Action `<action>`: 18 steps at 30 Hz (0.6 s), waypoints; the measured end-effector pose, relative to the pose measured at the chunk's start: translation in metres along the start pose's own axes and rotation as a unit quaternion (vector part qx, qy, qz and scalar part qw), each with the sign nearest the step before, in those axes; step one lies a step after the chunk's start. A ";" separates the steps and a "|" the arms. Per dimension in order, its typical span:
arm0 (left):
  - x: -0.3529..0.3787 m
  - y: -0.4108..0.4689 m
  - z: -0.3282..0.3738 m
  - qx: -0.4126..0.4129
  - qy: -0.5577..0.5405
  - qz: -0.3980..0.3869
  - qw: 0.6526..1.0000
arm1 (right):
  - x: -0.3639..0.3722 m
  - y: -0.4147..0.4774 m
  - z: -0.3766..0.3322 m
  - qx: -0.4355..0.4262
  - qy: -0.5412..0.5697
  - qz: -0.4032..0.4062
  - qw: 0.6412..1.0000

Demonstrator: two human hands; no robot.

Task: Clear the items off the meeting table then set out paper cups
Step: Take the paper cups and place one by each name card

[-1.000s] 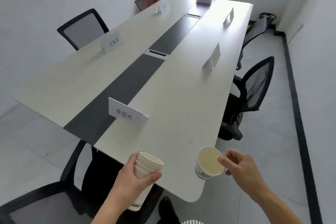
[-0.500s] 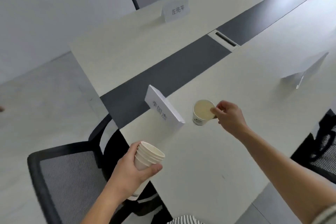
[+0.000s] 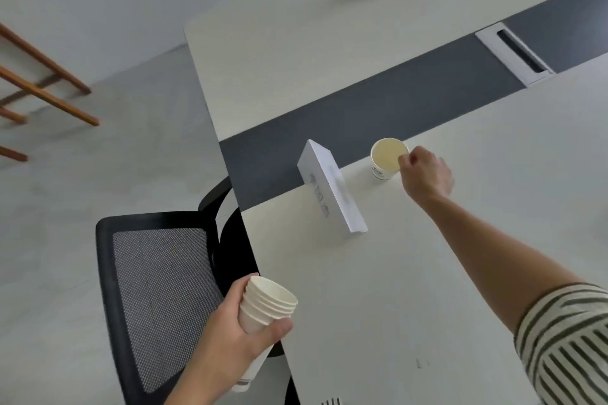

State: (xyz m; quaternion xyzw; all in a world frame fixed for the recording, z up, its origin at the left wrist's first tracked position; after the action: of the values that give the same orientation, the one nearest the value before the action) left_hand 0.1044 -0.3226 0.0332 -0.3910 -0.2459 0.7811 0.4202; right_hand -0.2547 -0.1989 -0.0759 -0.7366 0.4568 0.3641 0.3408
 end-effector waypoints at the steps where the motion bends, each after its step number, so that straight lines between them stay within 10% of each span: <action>1: 0.000 0.001 0.002 0.003 0.002 0.002 1.000 | -0.001 0.000 0.000 0.002 -0.005 -0.003 1.000; 18: 0.006 0.000 0.038 0.151 0.135 -0.143 0.969 | -0.103 -0.210 0.045 0.055 0.172 -0.068 0.981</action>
State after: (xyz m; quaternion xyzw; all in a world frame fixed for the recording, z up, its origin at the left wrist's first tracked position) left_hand 0.0712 -0.3194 0.0524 -0.3859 -0.1195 0.6807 0.6111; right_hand -0.1041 -0.0445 0.0242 -0.7976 0.4767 0.1825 0.3213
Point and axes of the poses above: each hand's wrist, its own y-axis towards the middle knuckle, its own x-axis out of the palm, z = x × y, the point moved 1 cm from there along y, towards the middle knuckle, and after that the axes turned 12 degrees about -x, right-handed, at the moved point
